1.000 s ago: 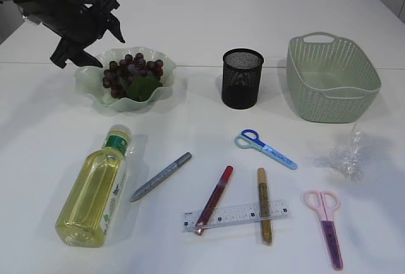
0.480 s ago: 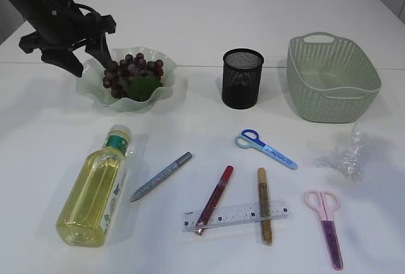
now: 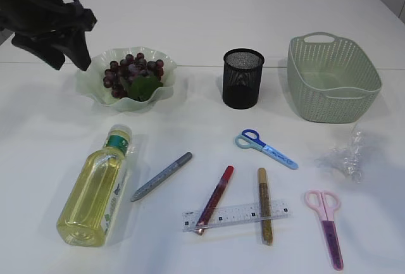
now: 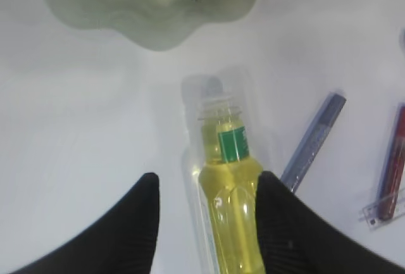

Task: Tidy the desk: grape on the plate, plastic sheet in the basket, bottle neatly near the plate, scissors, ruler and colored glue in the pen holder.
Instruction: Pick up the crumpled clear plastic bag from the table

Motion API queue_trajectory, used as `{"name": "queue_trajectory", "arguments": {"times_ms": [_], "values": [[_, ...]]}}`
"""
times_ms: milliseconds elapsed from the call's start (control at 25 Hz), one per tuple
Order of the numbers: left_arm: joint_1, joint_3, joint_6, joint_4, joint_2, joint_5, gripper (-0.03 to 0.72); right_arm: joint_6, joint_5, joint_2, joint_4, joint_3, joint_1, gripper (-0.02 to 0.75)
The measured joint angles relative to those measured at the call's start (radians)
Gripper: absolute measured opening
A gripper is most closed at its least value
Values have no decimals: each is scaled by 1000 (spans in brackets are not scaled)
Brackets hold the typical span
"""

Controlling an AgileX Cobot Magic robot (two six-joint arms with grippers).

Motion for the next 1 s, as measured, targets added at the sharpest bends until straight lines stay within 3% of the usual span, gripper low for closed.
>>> {"name": "queue_trajectory", "arguments": {"times_ms": [360, 520, 720, 1000], "values": [[0, 400, 45, 0, -255, -103, 361, 0, -71, 185, -61, -19, 0, 452], [0, 527, 47, 0, -374, -133, 361, -7, -165, 300, -61, -21, 0, 493], [0, 581, 47, 2, -477, -134, 361, -44, -234, 426, -38, -46, 0, 582], [0, 585, 47, 3, -515, -134, 361, -91, -259, 581, -11, -137, 0, 599]]}}
